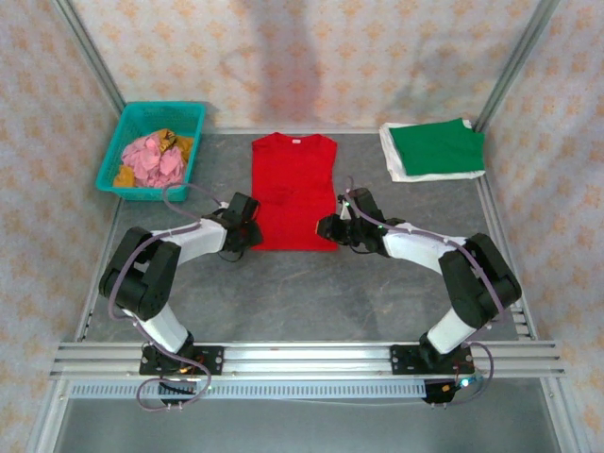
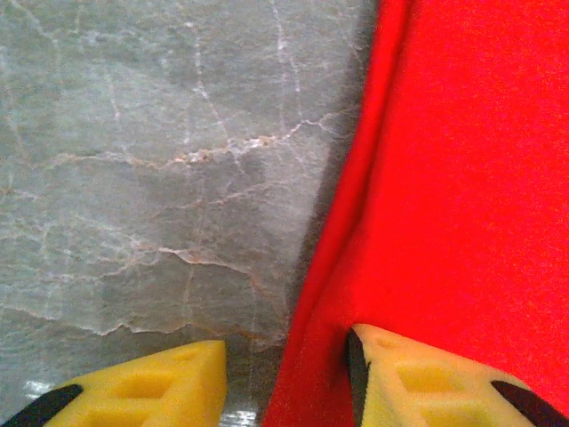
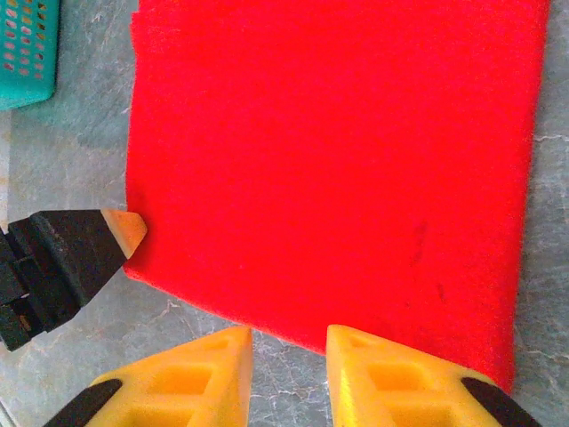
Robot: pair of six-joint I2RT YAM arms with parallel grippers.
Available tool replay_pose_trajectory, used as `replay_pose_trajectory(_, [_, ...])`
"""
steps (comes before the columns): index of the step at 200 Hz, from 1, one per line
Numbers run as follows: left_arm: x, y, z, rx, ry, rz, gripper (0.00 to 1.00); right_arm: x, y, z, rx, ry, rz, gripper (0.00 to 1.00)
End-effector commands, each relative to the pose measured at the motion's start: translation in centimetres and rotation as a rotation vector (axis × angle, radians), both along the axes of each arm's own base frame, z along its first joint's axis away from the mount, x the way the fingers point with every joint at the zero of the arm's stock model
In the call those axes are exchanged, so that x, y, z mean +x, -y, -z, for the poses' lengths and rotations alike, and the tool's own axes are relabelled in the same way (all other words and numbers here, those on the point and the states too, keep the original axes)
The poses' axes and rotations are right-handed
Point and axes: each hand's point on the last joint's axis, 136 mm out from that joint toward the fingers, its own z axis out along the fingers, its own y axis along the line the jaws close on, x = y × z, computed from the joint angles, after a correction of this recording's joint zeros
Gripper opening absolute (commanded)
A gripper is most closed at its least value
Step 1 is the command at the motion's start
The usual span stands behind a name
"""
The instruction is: Fold and stack the t-shirts
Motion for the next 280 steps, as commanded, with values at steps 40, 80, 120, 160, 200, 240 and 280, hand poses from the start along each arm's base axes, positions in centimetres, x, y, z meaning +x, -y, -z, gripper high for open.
replay_pose_trajectory(40, [-0.7, 1.0, 0.8, -0.037, -0.017, 0.01, 0.15, 0.5, 3.3, -0.2, -0.087, 0.019, 0.137, 0.28])
replay_pose_trajectory(80, [-1.4, 0.4, 0.5, -0.016, -0.025, 0.005, 0.07, -0.1, 5.0, 1.4, -0.098, -0.046, 0.194, 0.28])
replay_pose_trajectory(120, [-2.2, -0.3, 0.3, 0.005, -0.034, -0.001, 0.0, -2.0, 4.2, 2.2, -0.051, -0.122, 0.153, 0.34])
replay_pose_trajectory(160, [-2.6, -0.8, 0.0, 0.028, -0.025, 0.002, 0.0, -2.4, 4.1, 2.7, -0.05, -0.123, 0.138, 0.44])
replay_pose_trajectory(200, [-2.5, -0.8, -0.4, 0.027, -0.008, 0.003, 0.0, -2.0, 1.9, 3.1, -0.026, -0.129, 0.082, 0.44])
replay_pose_trajectory(240, [-2.7, -0.9, -0.5, 0.029, -0.009, 0.003, 0.0, -1.6, 0.5, 3.6, -0.018, -0.132, 0.065, 0.43])
replay_pose_trajectory(280, [-2.6, -0.9, -0.5, 0.023, -0.001, 0.001, 0.0, -1.9, -0.2, 4.5, -0.02, -0.148, 0.036, 0.43])
